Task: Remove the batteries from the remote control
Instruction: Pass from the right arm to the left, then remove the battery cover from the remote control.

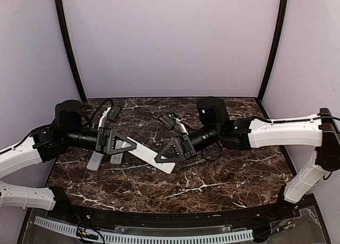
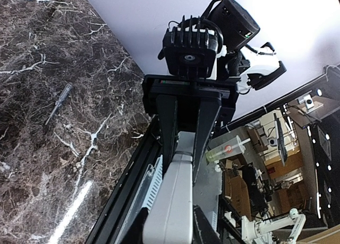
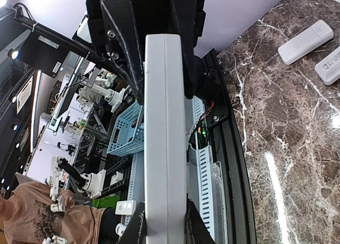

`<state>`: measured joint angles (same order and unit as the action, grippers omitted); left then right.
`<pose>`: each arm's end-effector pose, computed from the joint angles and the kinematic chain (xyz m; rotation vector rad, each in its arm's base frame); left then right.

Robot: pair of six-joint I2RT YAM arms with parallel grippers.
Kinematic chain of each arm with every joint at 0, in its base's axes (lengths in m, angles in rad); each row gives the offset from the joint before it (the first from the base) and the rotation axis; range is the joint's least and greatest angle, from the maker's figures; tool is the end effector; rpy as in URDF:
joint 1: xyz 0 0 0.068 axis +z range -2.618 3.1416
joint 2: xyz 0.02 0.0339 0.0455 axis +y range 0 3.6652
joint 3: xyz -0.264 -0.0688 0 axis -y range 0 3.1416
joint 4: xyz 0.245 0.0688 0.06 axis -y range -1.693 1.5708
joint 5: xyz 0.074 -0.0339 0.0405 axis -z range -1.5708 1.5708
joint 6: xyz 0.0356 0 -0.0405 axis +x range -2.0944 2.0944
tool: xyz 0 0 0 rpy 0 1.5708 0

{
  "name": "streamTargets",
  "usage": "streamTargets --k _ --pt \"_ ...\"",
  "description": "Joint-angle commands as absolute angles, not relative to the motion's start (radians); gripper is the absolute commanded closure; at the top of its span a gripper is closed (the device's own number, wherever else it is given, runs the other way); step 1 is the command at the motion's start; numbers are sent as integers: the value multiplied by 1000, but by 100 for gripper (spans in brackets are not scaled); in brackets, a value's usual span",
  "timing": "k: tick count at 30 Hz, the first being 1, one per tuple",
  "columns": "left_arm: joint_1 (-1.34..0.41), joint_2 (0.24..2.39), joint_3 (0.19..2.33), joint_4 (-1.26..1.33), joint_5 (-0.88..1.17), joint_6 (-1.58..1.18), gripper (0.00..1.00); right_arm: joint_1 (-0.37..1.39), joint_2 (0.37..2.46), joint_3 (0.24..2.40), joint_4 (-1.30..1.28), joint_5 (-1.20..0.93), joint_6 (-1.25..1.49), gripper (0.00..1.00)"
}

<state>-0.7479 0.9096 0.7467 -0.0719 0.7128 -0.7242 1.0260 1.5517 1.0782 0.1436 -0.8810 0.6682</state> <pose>0.1363 -0.1582 0.3179 0.6133 1.9999 -1.6169 0.1588 0.3151 0.2878 -1.1159 2.0243 1.8567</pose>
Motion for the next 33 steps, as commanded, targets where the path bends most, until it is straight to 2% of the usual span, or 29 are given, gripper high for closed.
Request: streamTargets --k 1,3,5,12,17,21,26,33 --pt "-744 907 725 -26 744 -736 85 1017 1566 1120 143 -901 652 100" --pt "-744 904 715 -10 749 -748 93 1016 1562 1121 138 -886 654 96" --pt "-743 894 702 -4 738 -758 100 1009 1553 1108 150 -866 667 84" --pt "-744 825 659 57 618 -848 100 980 1484 1000 314 -804 768 35" --pt "-742 784 610 149 540 -957 100 980 1435 945 361 -716 812 20" --pt "-742 760 579 223 492 -1018 100 982 1398 888 386 -576 896 16" --pt "-742 750 573 240 449 -1038 100 1013 1386 868 399 -460 989 17" --pt "-742 762 571 262 465 -1044 100 1056 1404 891 440 -411 1022 28"
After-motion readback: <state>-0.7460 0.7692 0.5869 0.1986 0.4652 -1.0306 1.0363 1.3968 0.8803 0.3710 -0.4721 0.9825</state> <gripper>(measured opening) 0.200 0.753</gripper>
